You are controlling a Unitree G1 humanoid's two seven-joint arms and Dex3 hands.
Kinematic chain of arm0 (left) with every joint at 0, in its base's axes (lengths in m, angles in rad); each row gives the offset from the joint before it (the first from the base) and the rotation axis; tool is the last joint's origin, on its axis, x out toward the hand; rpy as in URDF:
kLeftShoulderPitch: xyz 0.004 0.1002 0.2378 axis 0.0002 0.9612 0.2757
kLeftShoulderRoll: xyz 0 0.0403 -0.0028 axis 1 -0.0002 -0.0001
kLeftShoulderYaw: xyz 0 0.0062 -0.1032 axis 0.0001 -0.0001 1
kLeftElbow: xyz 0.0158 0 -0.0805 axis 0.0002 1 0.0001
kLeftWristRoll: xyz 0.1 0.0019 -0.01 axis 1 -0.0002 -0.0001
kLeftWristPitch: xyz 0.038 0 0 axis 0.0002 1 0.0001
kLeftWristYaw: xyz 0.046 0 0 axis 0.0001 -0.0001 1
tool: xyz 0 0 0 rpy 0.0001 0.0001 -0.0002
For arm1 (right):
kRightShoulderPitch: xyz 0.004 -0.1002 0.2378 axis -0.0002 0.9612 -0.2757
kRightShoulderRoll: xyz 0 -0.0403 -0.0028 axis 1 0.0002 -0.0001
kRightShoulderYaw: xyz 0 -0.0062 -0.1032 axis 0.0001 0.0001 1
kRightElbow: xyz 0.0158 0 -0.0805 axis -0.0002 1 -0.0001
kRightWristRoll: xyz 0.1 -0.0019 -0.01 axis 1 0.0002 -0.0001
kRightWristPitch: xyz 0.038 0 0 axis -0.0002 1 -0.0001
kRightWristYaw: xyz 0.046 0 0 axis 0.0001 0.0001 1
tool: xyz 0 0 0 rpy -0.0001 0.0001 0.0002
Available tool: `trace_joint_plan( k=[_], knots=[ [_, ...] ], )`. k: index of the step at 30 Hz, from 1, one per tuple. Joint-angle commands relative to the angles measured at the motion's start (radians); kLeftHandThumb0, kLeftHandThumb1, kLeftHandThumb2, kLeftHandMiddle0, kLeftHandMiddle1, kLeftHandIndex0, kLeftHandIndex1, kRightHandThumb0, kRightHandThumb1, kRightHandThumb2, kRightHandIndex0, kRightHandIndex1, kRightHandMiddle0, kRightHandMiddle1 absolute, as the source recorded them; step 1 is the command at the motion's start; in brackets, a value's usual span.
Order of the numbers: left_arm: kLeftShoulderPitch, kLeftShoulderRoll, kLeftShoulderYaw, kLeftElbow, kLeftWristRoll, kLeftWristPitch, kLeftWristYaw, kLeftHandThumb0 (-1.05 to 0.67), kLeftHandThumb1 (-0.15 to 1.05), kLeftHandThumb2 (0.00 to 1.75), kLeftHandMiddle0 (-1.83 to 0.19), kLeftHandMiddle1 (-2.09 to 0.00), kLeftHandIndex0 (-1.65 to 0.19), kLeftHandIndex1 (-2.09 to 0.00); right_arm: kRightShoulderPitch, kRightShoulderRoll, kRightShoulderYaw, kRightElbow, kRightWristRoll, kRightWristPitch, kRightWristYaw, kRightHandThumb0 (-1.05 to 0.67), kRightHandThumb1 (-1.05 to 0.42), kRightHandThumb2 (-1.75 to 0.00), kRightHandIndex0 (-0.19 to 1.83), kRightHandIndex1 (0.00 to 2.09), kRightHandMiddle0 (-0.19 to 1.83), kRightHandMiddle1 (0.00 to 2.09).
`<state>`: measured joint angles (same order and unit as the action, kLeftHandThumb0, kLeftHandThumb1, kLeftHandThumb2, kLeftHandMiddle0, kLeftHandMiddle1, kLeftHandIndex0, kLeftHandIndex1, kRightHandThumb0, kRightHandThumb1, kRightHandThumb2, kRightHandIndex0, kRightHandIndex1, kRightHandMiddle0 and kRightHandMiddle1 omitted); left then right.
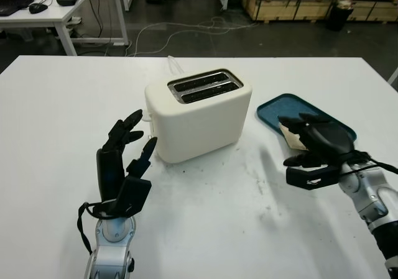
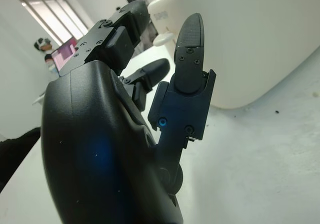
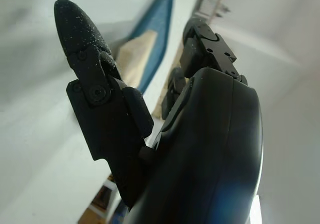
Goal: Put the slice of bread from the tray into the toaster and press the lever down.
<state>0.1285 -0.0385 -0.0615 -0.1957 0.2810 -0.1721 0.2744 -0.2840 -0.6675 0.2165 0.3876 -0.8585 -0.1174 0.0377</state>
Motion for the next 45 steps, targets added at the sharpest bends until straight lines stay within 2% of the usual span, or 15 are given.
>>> trace_joint_plan(
  k=[1,5,13,20,33,45],
  knots=[
    [-0.006,-0.008,-0.009,-0.009,0.015,0.001,0.003,-0.47,0.92,0.2,-0.32,-1.07,-0.52,-0.31,-0.023,-0.011,0.025,0.027,-0.03,0.024,-0.031,-0.86,-0.79,0.0,0.1,0.0,0.15,0.0],
    [-0.004,-0.011,-0.01,-0.01,0.008,-0.001,0.002,-0.46,0.92,0.19,-0.33,-1.07,-0.52,-0.31,-0.034,-0.003,0.067,0.104,-0.07,0.033,-0.129,-0.85,-0.78,0.0,0.1,0.0,0.14,0.0],
    [-0.007,-0.001,-0.009,-0.005,0.012,-0.01,0.0,-0.47,0.92,0.19,-0.35,-1.06,-0.53,-0.31,-0.055,0.021,0.119,0.215,-0.072,0.055,-0.282,-0.7,-0.78,0.0,0.1,0.01,0.1,0.0],
    [-0.007,-0.001,-0.01,-0.011,0.014,-0.005,-0.005,-0.47,0.92,0.19,-0.34,-1.06,-0.52,-0.31,-0.076,0.026,0.167,0.274,-0.074,0.072,-0.359,-0.7,-0.78,0.0,0.13,0.03,0.11,0.01],
    [-0.008,-0.003,-0.007,-0.014,-0.002,-0.018,-0.01,-0.45,0.92,0.19,-0.33,-1.05,-0.51,-0.31,-0.098,0.014,0.207,0.284,-0.077,0.137,-0.355,-0.69,-0.8,-0.01,0.14,0.03,0.14,0.02],
    [-0.01,-0.001,-0.003,0.004,-0.009,-0.052,-0.011,-0.45,0.92,0.17,-0.33,-1.08,-0.51,-0.32,-0.12,0.048,0.275,0.295,-0.128,0.346,-0.28,-0.66,-0.77,0.0,0.26,0.08,0.24,0.05]
  ],
)
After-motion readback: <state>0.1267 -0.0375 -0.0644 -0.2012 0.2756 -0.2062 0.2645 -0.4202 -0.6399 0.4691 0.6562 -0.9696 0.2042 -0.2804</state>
